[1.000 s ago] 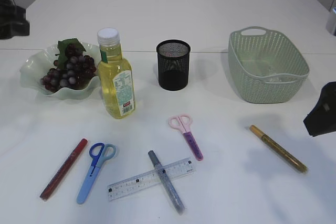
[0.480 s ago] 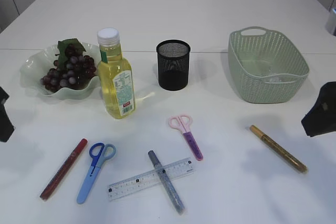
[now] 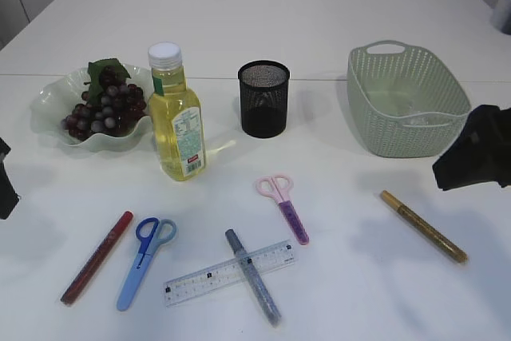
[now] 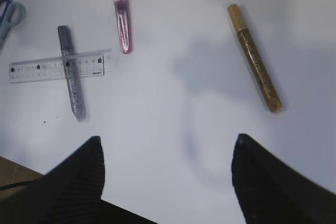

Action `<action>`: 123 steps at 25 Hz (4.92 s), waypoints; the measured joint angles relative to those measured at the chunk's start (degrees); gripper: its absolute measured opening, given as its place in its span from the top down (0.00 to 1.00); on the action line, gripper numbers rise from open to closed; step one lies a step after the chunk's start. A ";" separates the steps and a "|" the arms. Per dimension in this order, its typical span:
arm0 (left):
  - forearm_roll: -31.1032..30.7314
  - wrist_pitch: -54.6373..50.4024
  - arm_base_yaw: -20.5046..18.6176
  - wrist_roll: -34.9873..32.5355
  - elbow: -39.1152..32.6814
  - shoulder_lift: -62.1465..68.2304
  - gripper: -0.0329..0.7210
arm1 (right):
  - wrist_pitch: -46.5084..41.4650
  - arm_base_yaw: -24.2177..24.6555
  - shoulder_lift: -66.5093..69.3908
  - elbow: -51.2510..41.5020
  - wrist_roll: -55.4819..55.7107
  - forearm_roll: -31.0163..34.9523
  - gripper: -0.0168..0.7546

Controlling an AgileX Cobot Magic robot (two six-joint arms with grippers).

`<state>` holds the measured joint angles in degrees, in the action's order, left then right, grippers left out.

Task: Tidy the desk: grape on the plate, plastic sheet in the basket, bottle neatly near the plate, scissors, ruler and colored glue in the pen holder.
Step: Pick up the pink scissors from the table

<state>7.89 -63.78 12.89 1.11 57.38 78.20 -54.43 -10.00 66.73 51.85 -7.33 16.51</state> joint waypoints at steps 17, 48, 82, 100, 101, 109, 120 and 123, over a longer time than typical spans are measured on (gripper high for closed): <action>1.76 0.10 0.00 0.00 0.00 0.00 0.40 | -6.41 -14.18 28.87 28.98 12.16 -8.77 0.32; 1.90 0.57 0.00 0.00 0.00 0.00 0.41 | -15.05 -19.81 61.95 51.38 15.21 -16.51 0.35; 1.90 2.56 0.00 0.00 0.00 0.00 0.41 | -7.85 -19.81 65.65 51.38 17.50 -15.01 0.36; 2.04 2.61 0.00 0.00 0.00 0.00 0.41 | -6.74 -19.81 66.29 51.38 18.35 -15.93 0.36; 2.04 2.61 0.00 0.00 0.00 0.00 0.41 | -6.74 -19.81 66.42 51.38 18.42 -15.93 0.36; 2.04 2.61 0.00 0.00 0.00 0.00 0.41 | -6.90 -19.81 66.89 51.69 18.73 -16.51 0.40; 2.04 2.61 0.00 0.00 0.00 0.00 0.41 | -8.36 -19.81 67.51 52.36 18.87 -16.06 0.69; 2.04 2.61 0.00 0.00 0.00 0.00 0.41 | -8.36 -19.81 67.51 52.36 18.89 -16.06 0.69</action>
<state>9.93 -61.17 12.89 1.11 57.38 78.20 -62.80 -29.81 134.23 104.21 11.56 0.45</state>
